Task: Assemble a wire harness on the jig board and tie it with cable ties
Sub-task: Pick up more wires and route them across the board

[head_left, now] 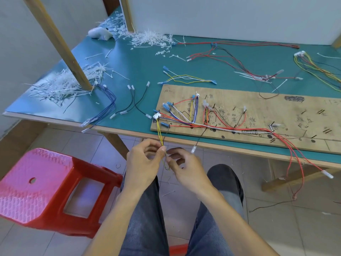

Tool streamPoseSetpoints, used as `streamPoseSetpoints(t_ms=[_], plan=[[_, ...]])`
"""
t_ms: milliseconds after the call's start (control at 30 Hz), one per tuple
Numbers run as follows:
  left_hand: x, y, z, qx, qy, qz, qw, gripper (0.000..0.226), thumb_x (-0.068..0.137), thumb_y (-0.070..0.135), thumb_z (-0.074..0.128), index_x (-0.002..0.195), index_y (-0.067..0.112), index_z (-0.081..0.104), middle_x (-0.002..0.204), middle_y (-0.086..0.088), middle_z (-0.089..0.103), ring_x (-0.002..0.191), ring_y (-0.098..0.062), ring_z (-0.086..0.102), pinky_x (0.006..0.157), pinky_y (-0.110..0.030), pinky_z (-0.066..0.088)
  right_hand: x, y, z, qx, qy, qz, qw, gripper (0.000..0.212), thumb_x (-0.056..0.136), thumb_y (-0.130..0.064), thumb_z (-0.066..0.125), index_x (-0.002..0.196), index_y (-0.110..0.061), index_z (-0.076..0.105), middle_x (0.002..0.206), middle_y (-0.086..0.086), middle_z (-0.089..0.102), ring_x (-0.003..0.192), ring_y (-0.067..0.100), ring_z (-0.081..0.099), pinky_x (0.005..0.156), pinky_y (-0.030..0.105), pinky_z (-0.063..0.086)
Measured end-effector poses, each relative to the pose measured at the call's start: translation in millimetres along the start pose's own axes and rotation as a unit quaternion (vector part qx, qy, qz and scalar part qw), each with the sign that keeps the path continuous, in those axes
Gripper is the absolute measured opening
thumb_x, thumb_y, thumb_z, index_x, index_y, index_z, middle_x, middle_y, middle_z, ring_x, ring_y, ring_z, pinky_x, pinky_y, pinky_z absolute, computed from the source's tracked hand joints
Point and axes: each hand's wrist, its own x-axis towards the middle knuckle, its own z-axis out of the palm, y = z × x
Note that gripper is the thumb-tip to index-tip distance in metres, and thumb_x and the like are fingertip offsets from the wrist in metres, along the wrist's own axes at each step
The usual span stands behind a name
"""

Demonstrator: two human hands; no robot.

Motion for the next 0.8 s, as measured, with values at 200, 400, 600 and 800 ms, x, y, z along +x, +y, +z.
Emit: streamPoseSetpoints(t_ms=[200, 400, 600, 800], plan=[[3.1, -1.9, -5.6, -0.022, -0.021, 0.014, 0.999, 0.005, 0.097, 0.027, 0.073, 0.094, 0.03, 0.071, 0.086, 0.008, 0.076, 0.082, -0.012, 0.076, 0.081, -0.046, 0.063, 1.2, 8.3, -5.0, 0.014, 0.044, -0.037, 0.998, 0.011, 0.101, -0.028, 0.07, 0.093, -0.027, 0.077, 0.085, -0.015, 0.074, 0.083, 0.004, 0.066, 0.068, 0.012, 0.049], [5.6, -7.8, -5.9, 0.004, -0.029, 0.045, 0.999, 0.006, 0.1, 0.029, 0.069, 0.094, 0.032, 0.066, 0.087, 0.011, 0.075, 0.086, -0.009, 0.074, 0.077, -0.035, 0.061, -8.8, 12.2, -11.7, 0.067, 0.061, -0.023, 0.996, 0.016, 0.108, -0.026, 0.058, 0.095, -0.021, 0.065, 0.074, 0.003, 0.071, 0.071, 0.014, 0.069, 0.068, 0.022, 0.051], [2.6, -6.1, -5.9, -0.003, -0.033, 0.07, 0.997, 0.011, 0.104, 0.031, 0.062, 0.094, 0.032, 0.06, 0.087, 0.011, 0.076, 0.088, -0.007, 0.073, 0.07, -0.01, 0.049, -29.4, 19.7, -27.4, 0.036, 0.043, -0.04, 0.998, 0.03, 0.107, -0.044, 0.054, 0.089, -0.025, 0.067, 0.061, -0.01, 0.055, 0.058, 0.006, 0.047, 0.054, 0.019, 0.036], [2.8, -4.4, -6.0, -0.027, -0.026, 0.076, 0.996, 0.009, 0.105, 0.029, 0.059, 0.096, 0.027, 0.059, 0.087, 0.01, 0.076, 0.085, -0.008, 0.075, 0.078, -0.018, 0.057, -45.4, 30.3, -68.9, 0.011, -0.085, 0.004, 0.996, 0.022, 0.103, -0.032, 0.067, 0.088, -0.018, 0.07, 0.071, -0.001, 0.064, 0.068, 0.012, 0.057, 0.072, 0.044, 0.052]])
